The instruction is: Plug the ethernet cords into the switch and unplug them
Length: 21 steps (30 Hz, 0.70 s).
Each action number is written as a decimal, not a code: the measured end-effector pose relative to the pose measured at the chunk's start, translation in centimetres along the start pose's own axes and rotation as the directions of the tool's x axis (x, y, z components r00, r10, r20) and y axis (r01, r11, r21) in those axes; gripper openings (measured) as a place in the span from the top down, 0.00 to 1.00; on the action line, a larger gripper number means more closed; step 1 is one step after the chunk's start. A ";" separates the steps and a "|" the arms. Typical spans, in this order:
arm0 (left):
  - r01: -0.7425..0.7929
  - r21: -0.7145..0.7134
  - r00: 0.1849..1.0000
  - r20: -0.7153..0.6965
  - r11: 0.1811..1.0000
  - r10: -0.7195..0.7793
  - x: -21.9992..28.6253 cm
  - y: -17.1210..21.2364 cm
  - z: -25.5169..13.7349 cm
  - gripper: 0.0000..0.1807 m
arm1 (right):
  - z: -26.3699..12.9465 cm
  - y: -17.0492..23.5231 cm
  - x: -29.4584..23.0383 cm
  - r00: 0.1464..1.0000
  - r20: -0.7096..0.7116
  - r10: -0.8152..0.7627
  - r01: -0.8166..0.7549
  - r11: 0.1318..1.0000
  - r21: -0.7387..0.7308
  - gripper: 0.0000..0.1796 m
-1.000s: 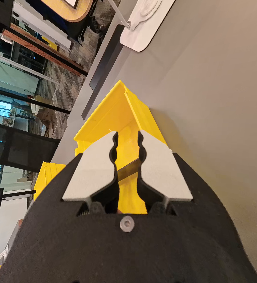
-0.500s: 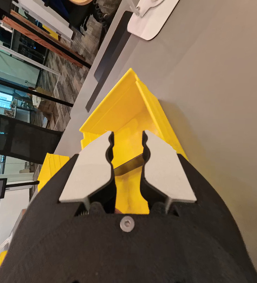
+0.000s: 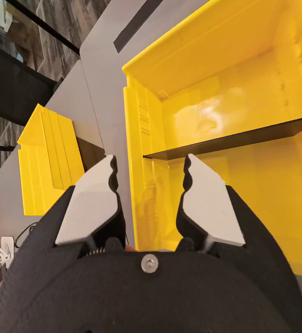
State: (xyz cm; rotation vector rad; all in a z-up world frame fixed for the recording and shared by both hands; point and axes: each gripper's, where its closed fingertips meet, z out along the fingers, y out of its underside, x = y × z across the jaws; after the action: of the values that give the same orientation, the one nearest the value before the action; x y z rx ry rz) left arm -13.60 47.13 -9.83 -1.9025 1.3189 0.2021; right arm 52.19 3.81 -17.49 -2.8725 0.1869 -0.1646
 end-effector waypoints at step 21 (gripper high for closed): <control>-0.023 0.013 1.000 0.005 1.000 0.023 0.7 0.2 0.7 0.62 | -2.5 -10.9 -7.7 0.897 -0.019 -0.442 0.433 0.870 0.235 0.96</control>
State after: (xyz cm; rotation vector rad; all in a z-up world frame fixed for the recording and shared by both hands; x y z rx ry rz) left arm -13.20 47.11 -10.79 -1.8755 1.3366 0.2086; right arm 45.50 14.79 -12.99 -2.6302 -0.4688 -0.2036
